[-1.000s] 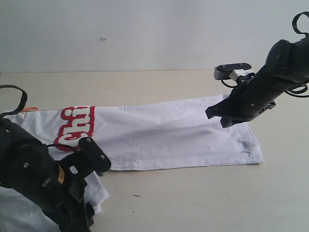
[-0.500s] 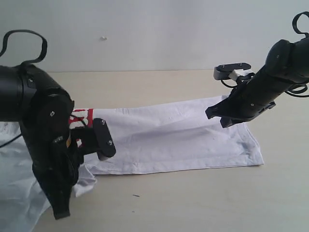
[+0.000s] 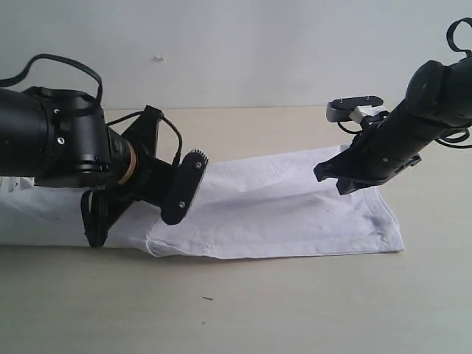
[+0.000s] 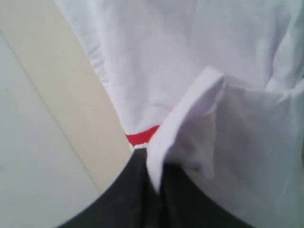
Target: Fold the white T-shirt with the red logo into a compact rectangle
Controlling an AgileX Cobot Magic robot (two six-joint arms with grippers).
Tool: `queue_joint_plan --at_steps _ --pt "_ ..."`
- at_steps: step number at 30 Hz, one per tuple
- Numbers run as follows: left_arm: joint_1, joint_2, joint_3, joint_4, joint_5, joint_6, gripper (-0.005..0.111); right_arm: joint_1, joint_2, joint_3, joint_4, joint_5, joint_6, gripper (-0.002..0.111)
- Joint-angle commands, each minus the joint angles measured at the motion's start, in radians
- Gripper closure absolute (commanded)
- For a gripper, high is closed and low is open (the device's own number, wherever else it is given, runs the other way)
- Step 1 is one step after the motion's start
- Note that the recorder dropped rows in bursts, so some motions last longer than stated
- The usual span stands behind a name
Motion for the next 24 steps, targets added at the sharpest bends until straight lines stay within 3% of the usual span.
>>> queue_joint_plan --at_steps 1,4,7,13,18,24 --pt "0.038 0.042 -0.004 0.025 -0.016 -0.051 0.084 0.001 -0.008 0.001 0.004 -0.021 -0.01 0.108" --pt "0.091 0.057 -0.004 0.025 -0.007 -0.121 0.067 0.001 -0.008 0.001 0.004 -0.03 -0.01 0.108" --pt "0.149 0.059 -0.004 0.025 -0.009 -0.191 0.059 0.001 -0.008 0.001 0.004 -0.041 -0.01 0.108" --pt "0.258 0.061 -0.004 -0.017 0.007 -0.365 0.06 0.001 -0.008 0.001 0.004 -0.048 -0.01 0.108" --pt "0.323 0.061 -0.004 -0.198 0.097 -0.487 0.06 0.001 -0.008 0.001 0.004 -0.048 -0.01 0.108" --pt "0.389 0.061 -0.004 -0.521 0.228 -0.439 0.068 0.001 -0.008 0.001 0.004 -0.048 -0.01 0.108"
